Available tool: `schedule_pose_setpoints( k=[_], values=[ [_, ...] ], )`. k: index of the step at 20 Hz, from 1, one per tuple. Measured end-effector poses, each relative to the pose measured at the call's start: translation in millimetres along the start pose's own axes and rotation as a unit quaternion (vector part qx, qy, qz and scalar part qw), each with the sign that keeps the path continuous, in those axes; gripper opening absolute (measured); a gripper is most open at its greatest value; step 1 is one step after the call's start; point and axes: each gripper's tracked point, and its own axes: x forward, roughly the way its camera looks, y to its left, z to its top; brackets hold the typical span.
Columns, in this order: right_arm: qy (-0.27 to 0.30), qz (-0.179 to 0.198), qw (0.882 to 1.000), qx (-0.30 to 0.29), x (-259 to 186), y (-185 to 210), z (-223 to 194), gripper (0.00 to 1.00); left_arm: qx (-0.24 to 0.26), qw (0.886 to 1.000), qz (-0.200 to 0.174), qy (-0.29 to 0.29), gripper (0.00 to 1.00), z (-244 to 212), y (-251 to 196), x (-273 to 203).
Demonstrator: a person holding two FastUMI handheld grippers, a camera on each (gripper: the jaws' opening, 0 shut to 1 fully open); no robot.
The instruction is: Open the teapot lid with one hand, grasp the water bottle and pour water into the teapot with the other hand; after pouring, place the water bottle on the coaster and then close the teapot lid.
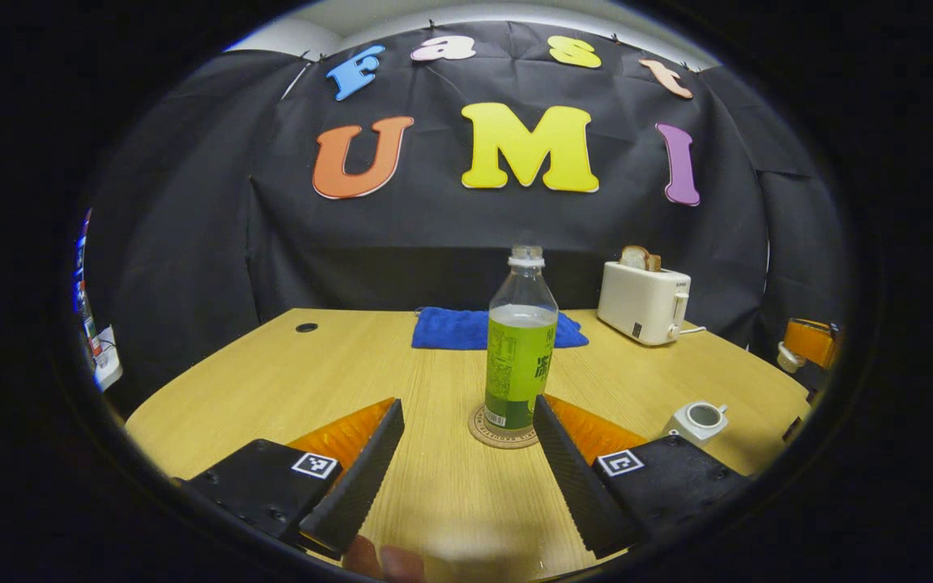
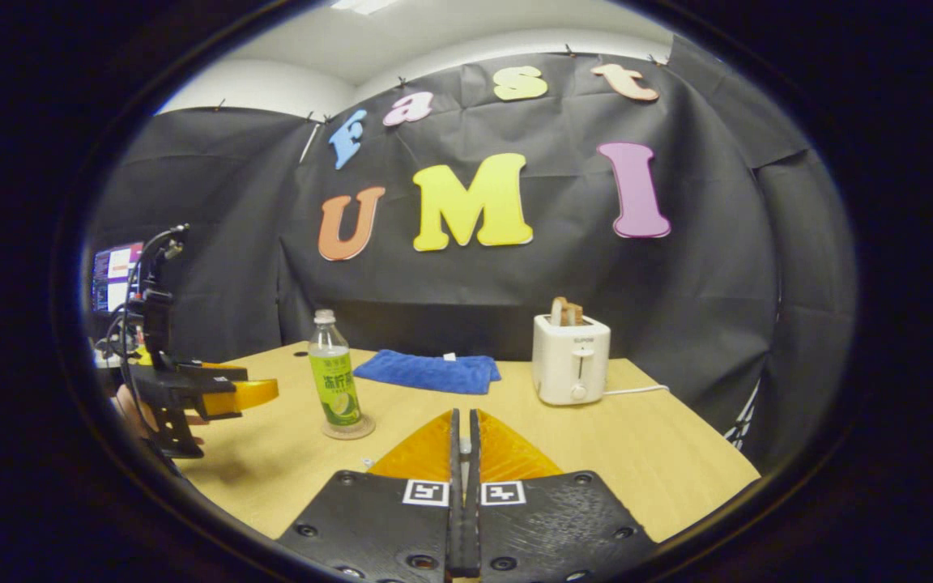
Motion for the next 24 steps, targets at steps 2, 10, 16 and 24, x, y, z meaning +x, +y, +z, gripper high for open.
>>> schedule_pose_setpoints(
  k=[2, 10, 16, 24],
  values=[
    [-0.001, 0.013, 1.0, -0.006, 11.0, 11.4, 1.3, 0.0, 0.005, 1.0, 0.02, -0.012, 1.0, 7.0, 17.4, -19.3],
    [0.036, 0.049, 0.998, 0.004, 50.1, 50.6, -35.6, 0.0, -0.009, 0.995, 0.101, -0.014, 1.0, -2.6, 81.1, -77.5],
    [0.047, 0.046, 0.998, -0.002, 61.1, 53.5, -51.8, 0.0, -0.02, 0.993, 0.117, -0.019, 1.0, -6.4, 98.0, -95.8],
    [0.053, 0.039, 0.998, 0.002, 67.1, 48.1, -64.2, 0.0, -0.017, 0.993, 0.117, -0.026, 1.0, -2.0, 95.7, -96.9]
  ],
)
